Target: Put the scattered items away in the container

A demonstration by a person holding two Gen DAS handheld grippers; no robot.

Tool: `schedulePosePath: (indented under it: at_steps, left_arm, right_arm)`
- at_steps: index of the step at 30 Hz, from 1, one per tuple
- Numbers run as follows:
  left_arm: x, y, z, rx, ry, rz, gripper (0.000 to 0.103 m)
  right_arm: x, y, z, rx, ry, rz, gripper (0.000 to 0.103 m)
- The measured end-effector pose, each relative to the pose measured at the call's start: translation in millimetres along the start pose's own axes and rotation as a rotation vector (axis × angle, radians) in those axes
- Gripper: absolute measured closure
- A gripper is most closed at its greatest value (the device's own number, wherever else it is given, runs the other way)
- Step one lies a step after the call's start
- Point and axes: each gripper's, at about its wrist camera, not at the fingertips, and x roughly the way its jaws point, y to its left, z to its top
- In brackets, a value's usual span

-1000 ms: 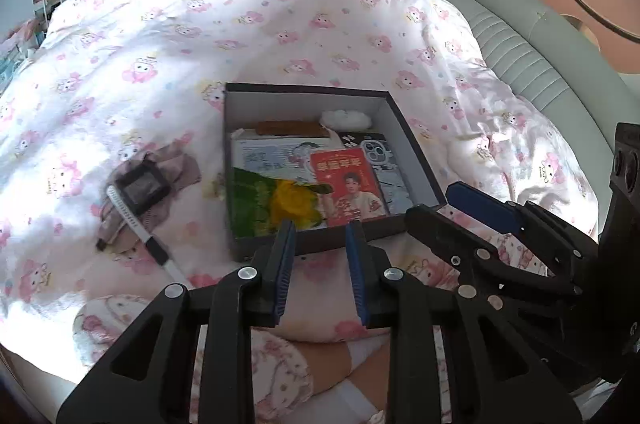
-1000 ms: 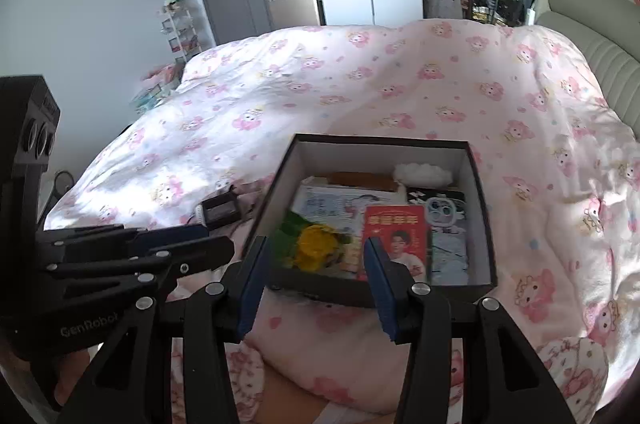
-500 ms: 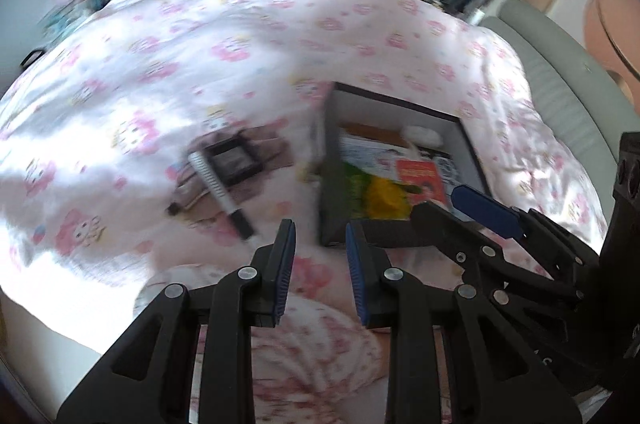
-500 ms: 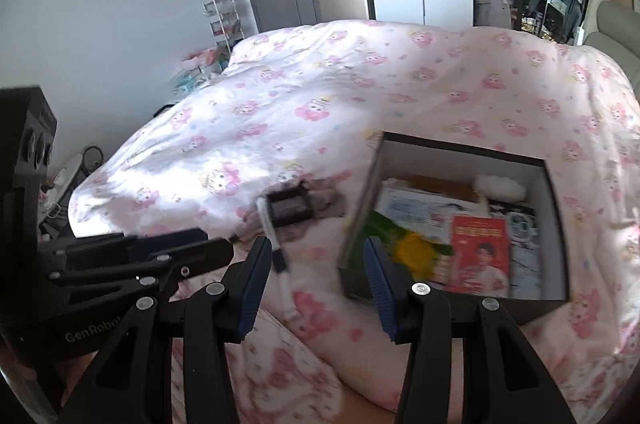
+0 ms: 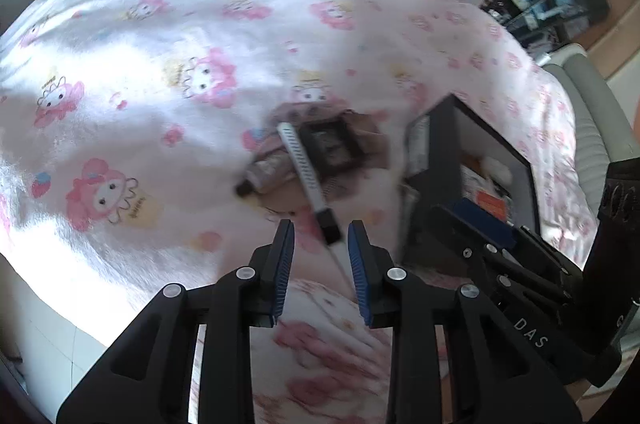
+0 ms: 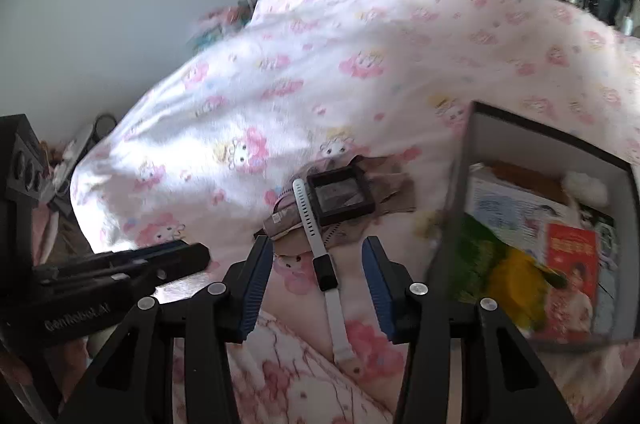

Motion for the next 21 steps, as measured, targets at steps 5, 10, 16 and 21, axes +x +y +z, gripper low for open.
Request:
schedulePosePath:
  at_steps: [5,10,16,21]
  left_arm:
    - [37,29,17,-0.040,0.092,-0.018,0.076]
    - [61,44,26,-0.044,0.142,-0.001,0.076]
    - [78,56,22,-0.086,0.178,-0.044,0.074]
    - [87,67,21,-0.121,0.189,-0.058,0.074]
  right_arm:
    - [50,-3,1,0.006,0.115,-0.006,0.061]
    - [86,-4,-9,-0.010,0.213,-0.006,0.061]
    - [134,-4,-18,-0.018,0.333,-0.006,0.061]
    - [168,-7,-25,-0.010,0.415,0.005,0.061]
